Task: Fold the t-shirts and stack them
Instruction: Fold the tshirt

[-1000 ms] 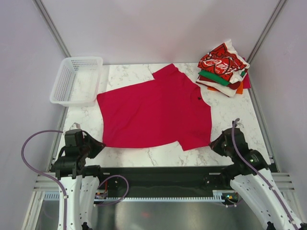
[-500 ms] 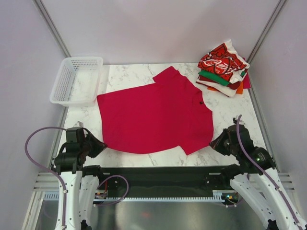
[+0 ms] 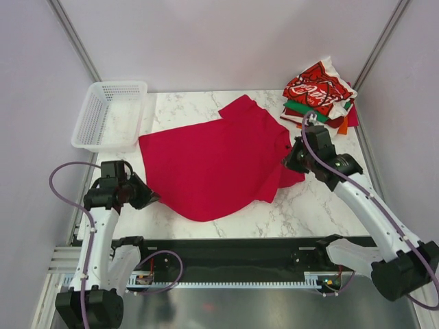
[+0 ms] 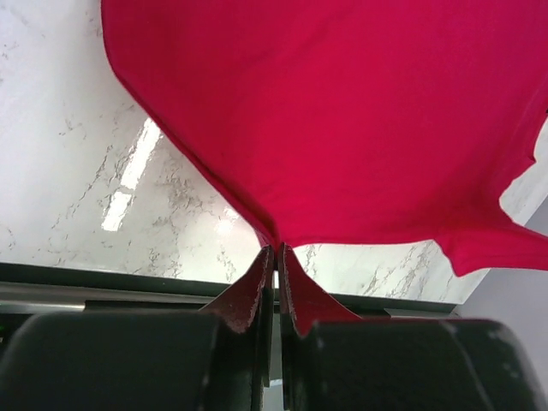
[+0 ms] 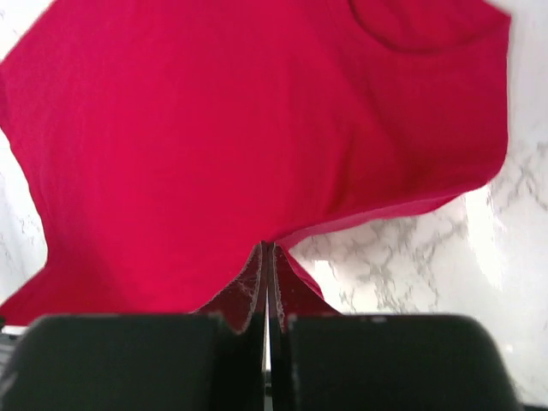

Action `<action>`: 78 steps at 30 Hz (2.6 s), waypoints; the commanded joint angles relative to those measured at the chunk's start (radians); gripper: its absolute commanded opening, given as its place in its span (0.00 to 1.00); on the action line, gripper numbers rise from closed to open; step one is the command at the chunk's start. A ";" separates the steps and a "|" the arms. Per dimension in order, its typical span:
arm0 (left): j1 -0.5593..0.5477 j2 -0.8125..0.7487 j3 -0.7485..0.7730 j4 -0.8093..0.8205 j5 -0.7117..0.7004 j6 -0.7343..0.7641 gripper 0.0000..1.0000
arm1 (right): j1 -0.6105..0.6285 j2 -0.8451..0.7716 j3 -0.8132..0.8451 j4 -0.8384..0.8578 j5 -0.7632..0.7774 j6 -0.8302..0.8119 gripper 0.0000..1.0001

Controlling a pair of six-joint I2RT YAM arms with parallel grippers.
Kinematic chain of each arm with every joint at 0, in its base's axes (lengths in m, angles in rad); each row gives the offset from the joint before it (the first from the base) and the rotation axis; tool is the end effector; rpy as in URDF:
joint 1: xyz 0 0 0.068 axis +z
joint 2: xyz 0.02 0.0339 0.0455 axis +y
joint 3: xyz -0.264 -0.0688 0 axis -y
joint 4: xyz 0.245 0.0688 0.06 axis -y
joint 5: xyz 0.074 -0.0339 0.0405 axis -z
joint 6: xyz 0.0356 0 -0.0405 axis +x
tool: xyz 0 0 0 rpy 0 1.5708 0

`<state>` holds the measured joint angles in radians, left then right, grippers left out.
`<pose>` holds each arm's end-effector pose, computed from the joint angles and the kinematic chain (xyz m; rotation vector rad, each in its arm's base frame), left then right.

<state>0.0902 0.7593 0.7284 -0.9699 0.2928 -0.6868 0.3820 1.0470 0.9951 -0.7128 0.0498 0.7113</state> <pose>0.1340 0.0018 0.2566 -0.8874 2.4669 -0.5947 0.2000 0.0784 0.3135 0.4160 2.3492 0.4780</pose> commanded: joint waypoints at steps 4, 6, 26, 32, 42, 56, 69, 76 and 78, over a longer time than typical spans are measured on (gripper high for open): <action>0.008 0.060 0.048 0.097 0.028 0.007 0.09 | 0.003 0.212 0.191 0.145 0.071 -0.075 0.00; 0.013 0.100 0.057 0.103 0.005 0.010 0.09 | 0.001 0.292 0.242 0.162 0.082 -0.081 0.00; 0.230 0.394 0.037 0.151 0.019 0.064 0.06 | -0.117 0.777 0.560 0.214 0.005 -0.151 0.00; 0.237 0.428 0.045 0.157 -0.026 0.067 0.06 | -0.130 0.815 0.608 0.213 -0.002 -0.154 0.00; 0.240 0.514 0.063 0.201 -0.080 0.079 0.04 | -0.143 0.886 0.649 0.211 -0.025 -0.158 0.00; 0.238 0.661 0.088 0.295 -0.098 0.113 0.04 | -0.153 0.987 0.698 0.205 0.018 -0.153 0.00; 0.215 0.608 0.143 0.298 -0.110 0.185 0.02 | -0.186 0.889 0.620 0.174 0.076 -0.161 0.00; 0.201 0.649 0.160 0.298 -0.106 0.191 0.02 | -0.204 0.825 0.588 0.151 0.082 -0.179 0.00; 0.197 0.661 0.170 0.298 -0.106 0.191 0.02 | -0.209 0.826 0.588 0.150 0.085 -0.182 0.00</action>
<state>0.2920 1.4040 0.8570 -0.6926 0.2005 -0.5381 0.1833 1.9076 1.5806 -0.5610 0.1066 0.5518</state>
